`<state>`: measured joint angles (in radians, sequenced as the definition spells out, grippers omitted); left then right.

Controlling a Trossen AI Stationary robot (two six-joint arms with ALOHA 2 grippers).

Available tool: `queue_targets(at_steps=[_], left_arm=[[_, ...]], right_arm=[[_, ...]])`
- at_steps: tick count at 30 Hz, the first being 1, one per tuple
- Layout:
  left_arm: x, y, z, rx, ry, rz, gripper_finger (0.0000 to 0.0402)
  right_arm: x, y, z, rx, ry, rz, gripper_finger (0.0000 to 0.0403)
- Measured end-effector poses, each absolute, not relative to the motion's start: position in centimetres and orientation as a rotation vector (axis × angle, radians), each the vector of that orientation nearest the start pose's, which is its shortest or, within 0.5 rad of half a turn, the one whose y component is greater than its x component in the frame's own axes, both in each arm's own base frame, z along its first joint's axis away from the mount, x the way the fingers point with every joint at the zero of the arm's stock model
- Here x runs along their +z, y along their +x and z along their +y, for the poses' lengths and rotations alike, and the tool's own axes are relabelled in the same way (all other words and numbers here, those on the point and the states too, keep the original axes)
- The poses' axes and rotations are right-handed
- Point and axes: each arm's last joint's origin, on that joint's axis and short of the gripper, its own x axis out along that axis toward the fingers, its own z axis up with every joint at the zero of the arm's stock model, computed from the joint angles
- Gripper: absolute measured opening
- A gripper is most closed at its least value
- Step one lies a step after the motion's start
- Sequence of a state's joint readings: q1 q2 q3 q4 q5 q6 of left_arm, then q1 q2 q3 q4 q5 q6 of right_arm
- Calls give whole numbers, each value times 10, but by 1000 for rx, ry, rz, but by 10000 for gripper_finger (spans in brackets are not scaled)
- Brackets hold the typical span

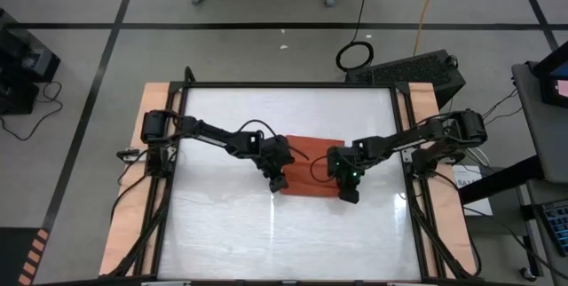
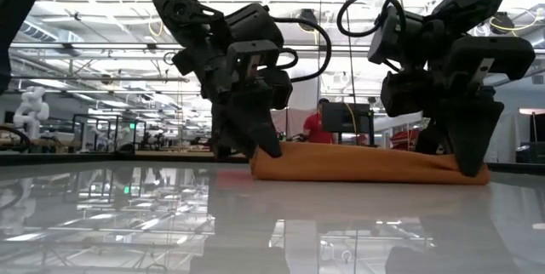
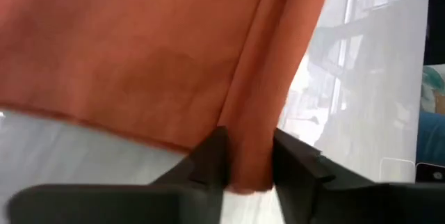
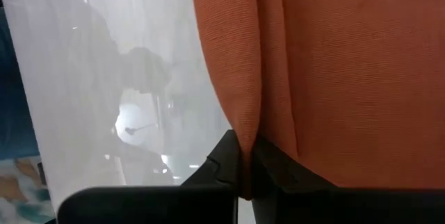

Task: Roll towel into tight, uniform cylinder
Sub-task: Roll the kitchen towel

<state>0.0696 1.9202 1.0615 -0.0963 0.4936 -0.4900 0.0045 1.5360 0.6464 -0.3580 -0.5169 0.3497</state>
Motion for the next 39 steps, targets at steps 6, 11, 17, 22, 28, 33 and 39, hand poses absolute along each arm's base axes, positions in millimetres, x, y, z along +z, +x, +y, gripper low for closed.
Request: queue_targets(at_steps=[6, 11, 17, 22, 28, 33, 39], left_arm=[[142, 368, 12, -203, -687, 979, 183], [167, 363, 12, -239, -592, 911, 217], [195, 352, -7, -320, -323, 850, 220], [202, 345, -57, -462, -12, 806, 220], [186, 342, -91, -380, 271, 835, 219], [169, 347, -89, -349, 277, 882, 219], [157, 351, -82, -250, 316, 920, 219]], right_arm=[[127, 241, 12, 231, 646, 1296, 6], [127, 241, 12, 232, 646, 1292, 6], [127, 242, 12, 249, 662, 1291, 6], [127, 242, 12, 246, 665, 1290, 6], [127, 242, 12, 243, 668, 1289, 6], [128, 243, 12, 241, 667, 1280, 6], [128, 243, 12, 233, 672, 1282, 6]])
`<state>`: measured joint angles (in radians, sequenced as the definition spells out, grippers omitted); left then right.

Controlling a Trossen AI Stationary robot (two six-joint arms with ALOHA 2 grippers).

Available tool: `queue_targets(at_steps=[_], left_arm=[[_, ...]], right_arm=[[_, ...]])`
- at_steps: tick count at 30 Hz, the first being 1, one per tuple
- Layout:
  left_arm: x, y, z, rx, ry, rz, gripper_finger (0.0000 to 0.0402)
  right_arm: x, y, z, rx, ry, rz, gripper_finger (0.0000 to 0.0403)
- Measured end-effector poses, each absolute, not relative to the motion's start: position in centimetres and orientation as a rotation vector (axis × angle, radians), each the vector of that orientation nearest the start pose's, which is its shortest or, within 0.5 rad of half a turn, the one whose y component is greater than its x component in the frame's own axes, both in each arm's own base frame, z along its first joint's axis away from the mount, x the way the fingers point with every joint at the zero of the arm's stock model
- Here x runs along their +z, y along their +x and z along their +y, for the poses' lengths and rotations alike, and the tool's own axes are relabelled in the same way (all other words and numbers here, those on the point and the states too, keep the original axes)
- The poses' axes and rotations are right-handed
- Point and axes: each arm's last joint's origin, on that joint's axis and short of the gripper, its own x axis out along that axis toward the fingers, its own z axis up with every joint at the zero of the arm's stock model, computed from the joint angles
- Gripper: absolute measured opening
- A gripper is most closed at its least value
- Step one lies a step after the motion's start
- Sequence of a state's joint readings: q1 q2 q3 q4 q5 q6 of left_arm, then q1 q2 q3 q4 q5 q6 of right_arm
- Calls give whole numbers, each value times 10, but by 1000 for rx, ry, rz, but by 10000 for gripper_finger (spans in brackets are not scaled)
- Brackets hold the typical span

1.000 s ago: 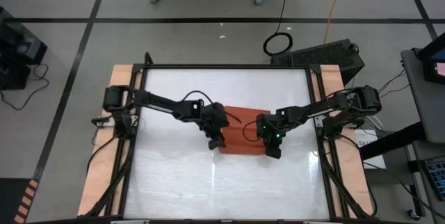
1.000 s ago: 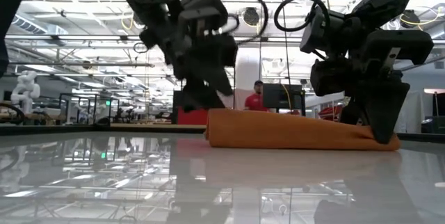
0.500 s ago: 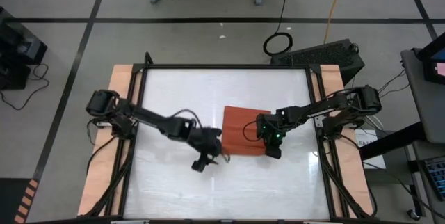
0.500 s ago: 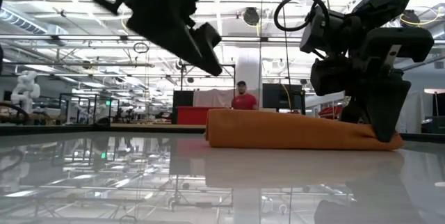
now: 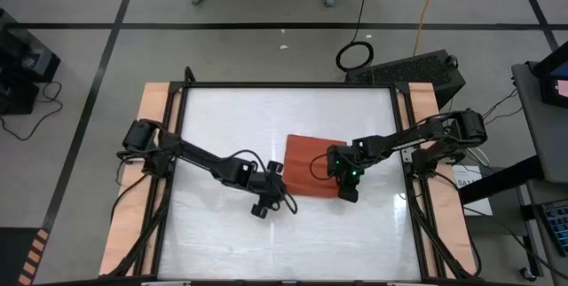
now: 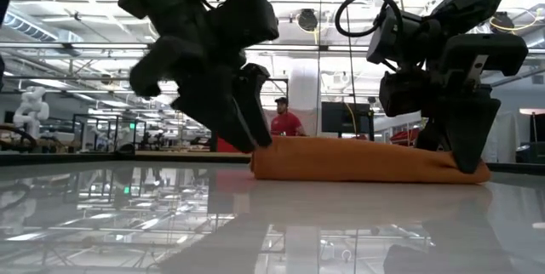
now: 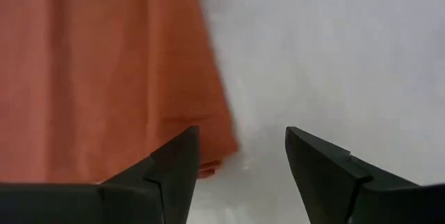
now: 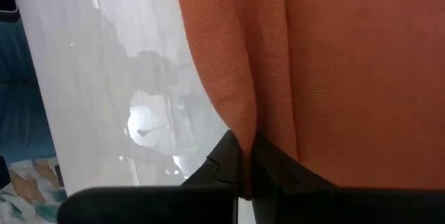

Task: Roll towel into tight, uniform cylinder
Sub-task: Roll the kitchen towel

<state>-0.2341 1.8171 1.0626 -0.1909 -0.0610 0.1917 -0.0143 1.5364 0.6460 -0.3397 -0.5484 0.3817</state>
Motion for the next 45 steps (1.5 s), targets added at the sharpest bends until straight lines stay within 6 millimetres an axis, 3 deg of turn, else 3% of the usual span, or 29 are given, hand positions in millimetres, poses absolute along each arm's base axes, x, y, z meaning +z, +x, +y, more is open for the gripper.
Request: queue_targets(at_steps=[8, 25, 28, 33, 39, 45], left_arm=[[158, 353, -79, -202, 393, 895, 219], [135, 363, -57, -211, 327, 948, 216], [135, 364, -53, -198, 313, 952, 196], [129, 366, -44, -182, 288, 969, 119], [126, 369, -34, -232, 230, 965, 21], [126, 368, -29, -332, 136, 962, 15]], right_arm=[[128, 243, 12, 233, 672, 1282, 6], [129, 245, 12, 238, 675, 1260, 6], [129, 245, 12, 239, 675, 1260, 6], [130, 245, 12, 247, 678, 1254, 13], [145, 241, 16, 307, 644, 1201, 83], [170, 226, 21, 293, 544, 1152, 191]])
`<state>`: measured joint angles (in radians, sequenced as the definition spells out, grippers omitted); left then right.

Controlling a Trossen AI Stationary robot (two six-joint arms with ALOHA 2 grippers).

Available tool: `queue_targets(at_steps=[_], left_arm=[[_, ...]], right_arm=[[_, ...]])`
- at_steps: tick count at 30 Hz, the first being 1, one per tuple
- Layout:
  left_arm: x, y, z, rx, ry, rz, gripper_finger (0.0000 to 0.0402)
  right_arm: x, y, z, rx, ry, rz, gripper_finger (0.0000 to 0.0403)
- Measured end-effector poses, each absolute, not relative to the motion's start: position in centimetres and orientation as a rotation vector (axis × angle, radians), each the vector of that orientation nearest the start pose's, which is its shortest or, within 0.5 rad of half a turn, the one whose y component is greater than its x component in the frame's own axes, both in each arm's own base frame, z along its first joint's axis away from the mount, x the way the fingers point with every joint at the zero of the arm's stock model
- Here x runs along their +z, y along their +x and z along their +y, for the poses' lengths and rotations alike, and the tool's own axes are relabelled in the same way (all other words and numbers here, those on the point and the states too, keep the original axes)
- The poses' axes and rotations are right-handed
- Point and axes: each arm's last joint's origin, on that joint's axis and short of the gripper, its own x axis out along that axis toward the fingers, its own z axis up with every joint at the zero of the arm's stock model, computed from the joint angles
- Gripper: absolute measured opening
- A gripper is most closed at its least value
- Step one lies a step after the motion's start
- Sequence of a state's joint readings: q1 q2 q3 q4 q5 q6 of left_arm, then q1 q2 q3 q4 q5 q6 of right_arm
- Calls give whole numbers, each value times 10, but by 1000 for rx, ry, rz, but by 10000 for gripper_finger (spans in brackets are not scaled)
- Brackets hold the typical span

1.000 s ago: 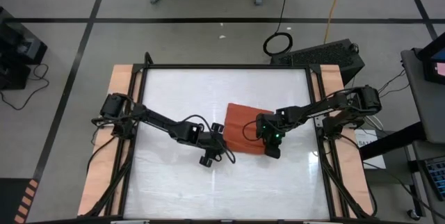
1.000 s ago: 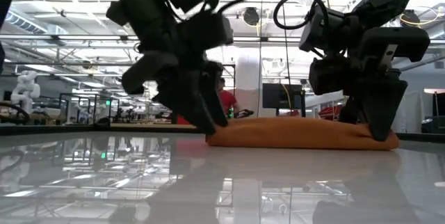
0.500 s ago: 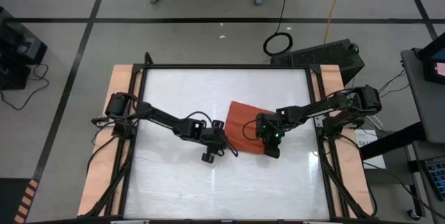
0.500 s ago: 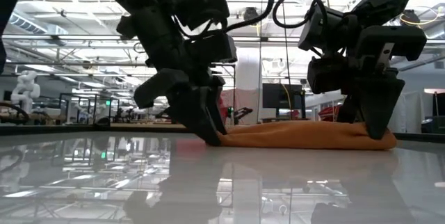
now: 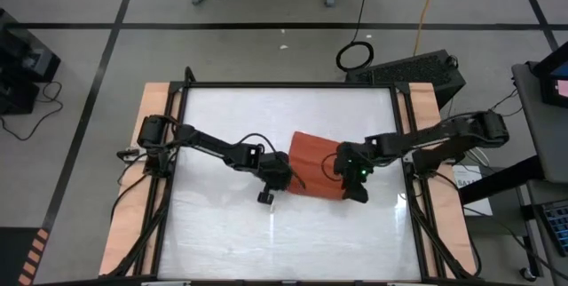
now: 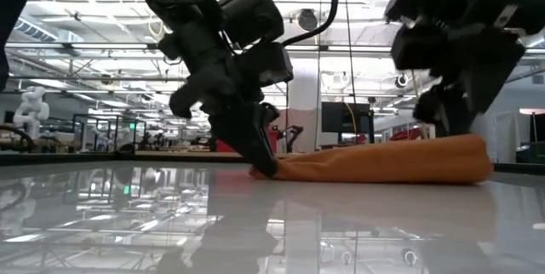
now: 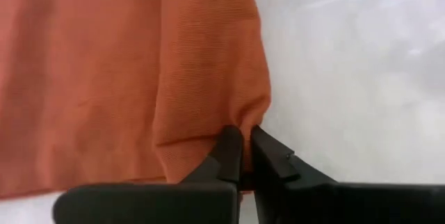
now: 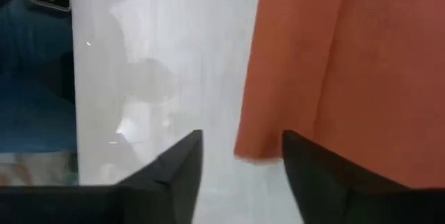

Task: Roll towel into tight, uniform cylinder
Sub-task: Roll the kitchen towel

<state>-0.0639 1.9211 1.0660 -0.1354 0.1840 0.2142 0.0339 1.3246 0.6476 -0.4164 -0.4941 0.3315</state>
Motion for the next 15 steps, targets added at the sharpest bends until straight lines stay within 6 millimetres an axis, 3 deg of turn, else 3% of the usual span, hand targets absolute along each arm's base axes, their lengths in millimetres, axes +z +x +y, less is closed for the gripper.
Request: queue_targets(at_steps=[3, 7, 15], left_arm=[[125, 368, -27, -403, 24, 961, 15], [125, 368, -25, -472, -108, 955, 15], [130, 373, -17, -526, -309, 902, 15]], right_arm=[[184, 219, 31, 309, 450, 1099, 221], [194, 210, 53, 362, 255, 1041, 229], [184, 205, 102, 354, 1, 995, 216]])
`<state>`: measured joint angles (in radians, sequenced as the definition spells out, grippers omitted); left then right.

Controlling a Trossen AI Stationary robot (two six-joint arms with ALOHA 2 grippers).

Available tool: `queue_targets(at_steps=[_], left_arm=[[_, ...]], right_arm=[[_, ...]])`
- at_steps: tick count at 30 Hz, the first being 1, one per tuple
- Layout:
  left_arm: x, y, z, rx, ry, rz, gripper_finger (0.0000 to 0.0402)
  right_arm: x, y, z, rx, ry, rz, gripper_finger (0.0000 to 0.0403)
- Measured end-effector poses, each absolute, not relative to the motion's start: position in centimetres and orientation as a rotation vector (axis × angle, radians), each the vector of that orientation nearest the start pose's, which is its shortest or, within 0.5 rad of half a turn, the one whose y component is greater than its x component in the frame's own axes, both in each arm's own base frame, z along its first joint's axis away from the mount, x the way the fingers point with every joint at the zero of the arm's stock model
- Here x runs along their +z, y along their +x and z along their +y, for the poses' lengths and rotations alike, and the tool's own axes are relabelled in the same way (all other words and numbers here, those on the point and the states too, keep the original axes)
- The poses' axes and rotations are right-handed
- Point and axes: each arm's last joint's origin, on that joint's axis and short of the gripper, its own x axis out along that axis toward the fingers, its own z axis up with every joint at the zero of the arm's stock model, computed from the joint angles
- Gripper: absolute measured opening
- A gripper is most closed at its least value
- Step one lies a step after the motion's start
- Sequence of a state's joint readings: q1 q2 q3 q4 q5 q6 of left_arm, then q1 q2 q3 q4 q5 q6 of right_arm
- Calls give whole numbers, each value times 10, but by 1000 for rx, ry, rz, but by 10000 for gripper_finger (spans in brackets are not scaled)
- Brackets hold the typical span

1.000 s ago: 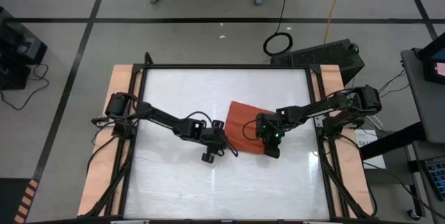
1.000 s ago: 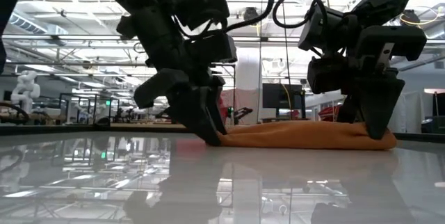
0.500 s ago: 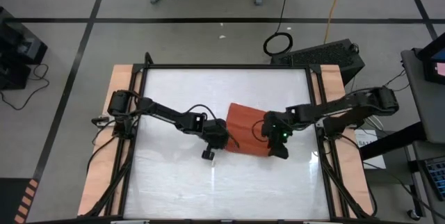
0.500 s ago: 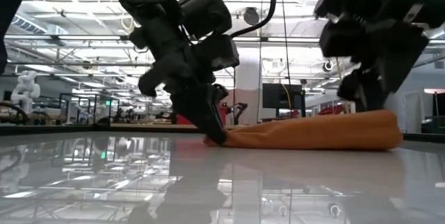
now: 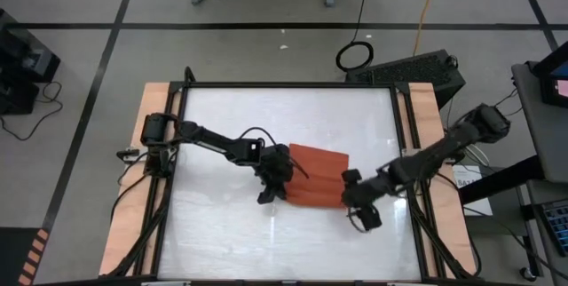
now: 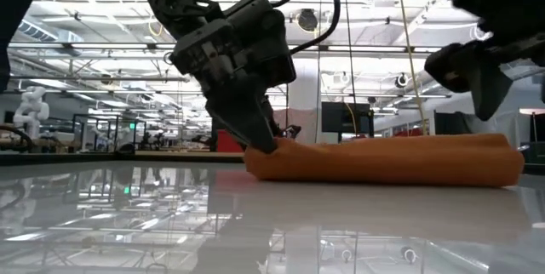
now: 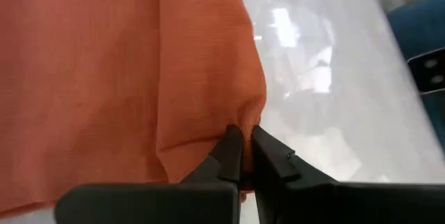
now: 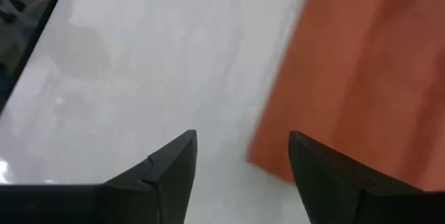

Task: Roll towel into tight, uniform cylinder
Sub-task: Roll the kitchen towel

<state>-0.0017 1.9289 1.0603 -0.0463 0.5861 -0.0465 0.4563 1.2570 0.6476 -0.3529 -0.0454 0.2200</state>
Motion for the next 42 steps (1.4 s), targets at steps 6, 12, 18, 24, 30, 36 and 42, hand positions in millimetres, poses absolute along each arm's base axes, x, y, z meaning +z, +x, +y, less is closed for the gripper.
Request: queue_targets(at_steps=[6, 12, 18, 24, 30, 36, 42], left_arm=[[133, 374, -11, -558, -392, 884, 15], [135, 374, -8, -603, -466, 876, 15], [128, 375, -9, -647, -564, 913, 15], [113, 381, -14, -685, -647, 971, 15], [120, 393, -16, -730, -651, 941, 15], [130, 399, -12, -831, -683, 902, 15], [128, 397, -11, -808, -692, 928, 21]], right_arm=[[167, 209, 133, 291, -132, 927, 215], [153, 211, 144, 115, -248, 922, 215], [148, 215, 148, 51, -293, 922, 215], [141, 213, 145, -16, -279, 970, 215], [136, 210, 145, -28, -236, 1022, 186], [130, 206, 142, -52, -175, 1050, 91], [128, 208, 137, -2, -66, 1105, 8]])
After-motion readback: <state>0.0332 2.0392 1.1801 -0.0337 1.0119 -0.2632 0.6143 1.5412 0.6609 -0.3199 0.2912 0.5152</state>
